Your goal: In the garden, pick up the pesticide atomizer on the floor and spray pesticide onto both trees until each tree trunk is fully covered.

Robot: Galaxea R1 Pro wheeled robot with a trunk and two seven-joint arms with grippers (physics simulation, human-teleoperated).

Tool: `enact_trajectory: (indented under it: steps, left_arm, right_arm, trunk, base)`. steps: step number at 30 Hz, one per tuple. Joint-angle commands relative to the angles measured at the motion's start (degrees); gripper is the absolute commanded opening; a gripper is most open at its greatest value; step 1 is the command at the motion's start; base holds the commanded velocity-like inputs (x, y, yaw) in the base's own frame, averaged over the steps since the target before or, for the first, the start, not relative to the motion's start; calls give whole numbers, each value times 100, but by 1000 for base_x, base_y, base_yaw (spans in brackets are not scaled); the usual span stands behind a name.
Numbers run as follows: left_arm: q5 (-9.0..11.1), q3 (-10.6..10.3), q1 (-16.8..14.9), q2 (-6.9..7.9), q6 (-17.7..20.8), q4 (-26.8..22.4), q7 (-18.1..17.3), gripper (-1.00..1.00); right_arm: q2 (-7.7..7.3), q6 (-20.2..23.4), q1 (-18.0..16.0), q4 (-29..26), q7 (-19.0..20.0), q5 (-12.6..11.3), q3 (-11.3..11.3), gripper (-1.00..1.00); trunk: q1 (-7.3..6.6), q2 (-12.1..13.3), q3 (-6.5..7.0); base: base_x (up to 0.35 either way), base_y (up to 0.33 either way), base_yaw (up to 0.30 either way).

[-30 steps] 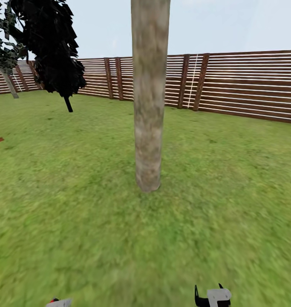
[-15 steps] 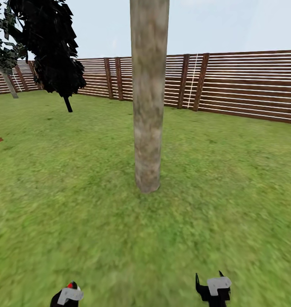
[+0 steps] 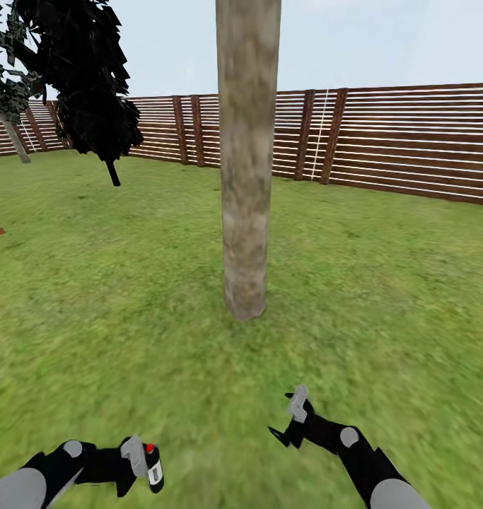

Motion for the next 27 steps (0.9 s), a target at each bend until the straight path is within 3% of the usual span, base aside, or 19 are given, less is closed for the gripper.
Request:
enact_trajectory:
  steps: [1,4,10,11,13,14,16,17,21,25,27]
  left_arm:
    - [-201,-12,-56,-38,117,-8,-180,-100]
    - [-547,-9,-78,-54,309,-152,-232,-100]
    - [-665,-16,-75,-100,675,-427,-239,-100]
    - [-725,-17,-75,-130,786,-434,-240,-100]
    - [-999,-11,-78,-201,913,-441,-244,-100]
    - [-1121,-10,-81,-242,943,-443,-246,-100]
    - [-1341,-9,-83,-389,976,-445,-255,-100]
    - [-1483,-9,-83,-479,1021,-444,-259,-100]
    - [-1897,-9,-84,-730,1289,-605,-264,-100]
    - [-1960,-15,-84,-866,1562,-813,-278,-100]
    - [-2079,-13,-84,-909,1614,-868,-282,-100]
  right_arm:
    - [0,16,-12,-28,124,0,2,100]
    - [0,20,-16,-12,161,6,4,100]
    - [65,13,-16,56,211,15,24,100]
    - [93,13,-16,82,214,18,27,-100]
    - [130,13,-16,110,250,29,66,-100]
    - [143,16,-16,113,341,30,230,-100]
    - [171,20,-16,105,516,6,1069,-100]
    - [285,21,-16,103,537,4,1193,-100]
    - [594,21,-16,93,556,15,1282,-100]
    - [646,20,-16,99,619,17,1301,-100]
    - [653,15,-16,89,805,17,1519,-100]
  trunk:
    - [0,0,-1]
    - [0,0,-1]
    - [0,0,-1]
    - [0,0,-1]
    - [0,0,-1]
    - [0,0,-1]
    - [0,0,-1]
    - [0,0,-1]
    - [0,0,-1]
    - [0,0,-1]
    - [0,0,-1]
  base:
    - [0,0,0]
    - [0,0,0]
    - [0,0,0]
    - [0,0,0]
    - [0,0,0]
    - [0,0,0]
    - [0,0,0]
    - [0,0,0]
    - [0,0,0]
    - [0,0,0]
    - [0,0,0]
